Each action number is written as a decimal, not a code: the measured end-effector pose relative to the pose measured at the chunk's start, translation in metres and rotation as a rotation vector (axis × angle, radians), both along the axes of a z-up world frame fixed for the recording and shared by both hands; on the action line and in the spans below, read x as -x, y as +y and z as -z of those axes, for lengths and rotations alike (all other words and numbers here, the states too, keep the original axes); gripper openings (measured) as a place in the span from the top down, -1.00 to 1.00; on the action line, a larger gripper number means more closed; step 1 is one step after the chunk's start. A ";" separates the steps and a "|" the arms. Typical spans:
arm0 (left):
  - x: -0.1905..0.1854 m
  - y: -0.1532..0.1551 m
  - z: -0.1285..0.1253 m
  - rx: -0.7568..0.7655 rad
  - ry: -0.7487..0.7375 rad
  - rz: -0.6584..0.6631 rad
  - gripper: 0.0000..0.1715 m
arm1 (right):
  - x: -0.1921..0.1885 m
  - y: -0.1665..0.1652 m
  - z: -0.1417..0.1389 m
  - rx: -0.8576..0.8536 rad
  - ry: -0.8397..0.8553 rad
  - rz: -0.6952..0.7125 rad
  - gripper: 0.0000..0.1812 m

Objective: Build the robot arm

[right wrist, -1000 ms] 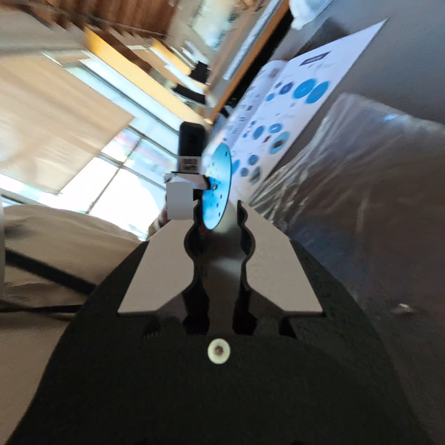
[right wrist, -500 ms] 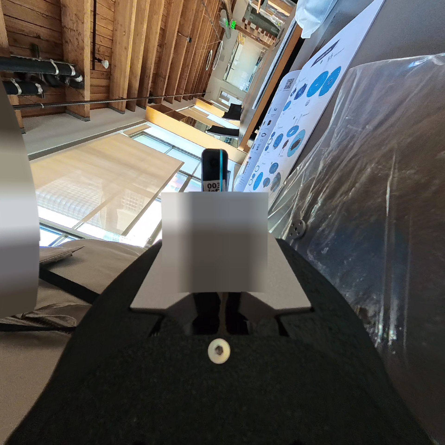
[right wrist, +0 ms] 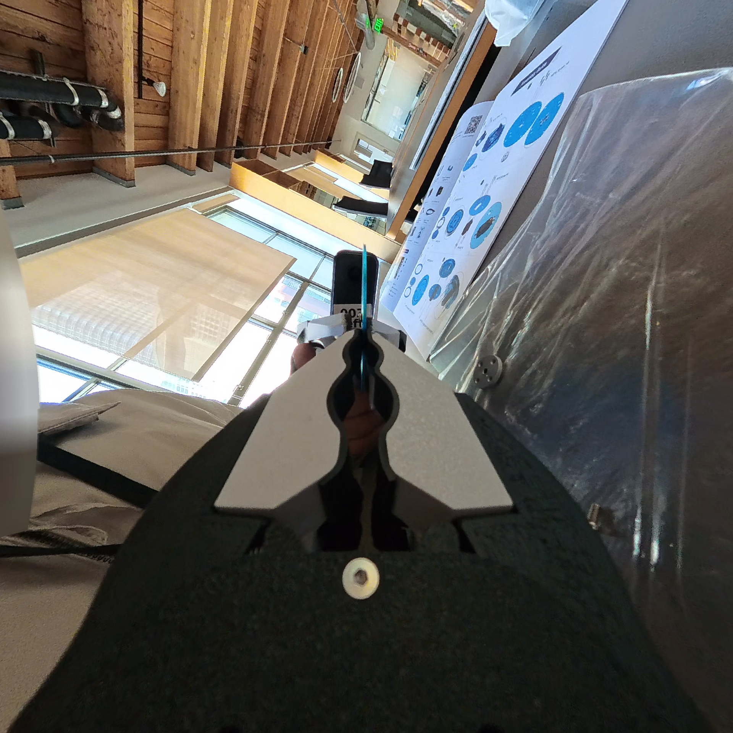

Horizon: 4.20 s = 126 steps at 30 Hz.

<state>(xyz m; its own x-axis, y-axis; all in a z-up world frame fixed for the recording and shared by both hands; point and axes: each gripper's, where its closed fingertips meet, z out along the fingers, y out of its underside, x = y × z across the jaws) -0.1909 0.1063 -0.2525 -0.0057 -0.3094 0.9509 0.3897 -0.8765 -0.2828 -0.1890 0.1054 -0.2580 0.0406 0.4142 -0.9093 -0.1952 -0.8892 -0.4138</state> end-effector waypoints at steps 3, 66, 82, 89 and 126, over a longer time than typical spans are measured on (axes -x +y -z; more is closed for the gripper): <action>0.000 0.000 0.000 0.008 -0.009 0.000 0.90 | 0.001 -0.001 0.000 0.001 -0.001 -0.004 1.00; 0.041 0.030 0.013 -2.227 1.664 -0.067 0.99 | 0.047 0.008 -0.005 -0.932 -0.833 -0.340 0.79; 0.038 0.025 0.003 -2.250 1.589 -0.200 0.99 | 0.049 0.006 -0.009 -0.935 -0.703 -0.469 0.78; 0.039 0.023 -0.006 -2.261 1.580 -0.287 0.99 | 0.037 0.013 -0.039 -0.908 -0.575 -0.332 0.68; -0.017 0.025 -0.021 -2.290 1.472 -0.215 0.99 | -0.047 0.009 -0.020 -0.939 -0.560 -0.195 0.50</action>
<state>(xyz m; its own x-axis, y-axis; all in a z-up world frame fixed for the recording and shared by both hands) -0.1736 0.1309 -0.2314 0.0642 -0.1346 -0.9888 -0.6607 0.7368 -0.1432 -0.1424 0.1145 -0.2377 0.2069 0.9728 -0.1045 0.3392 -0.1715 -0.9250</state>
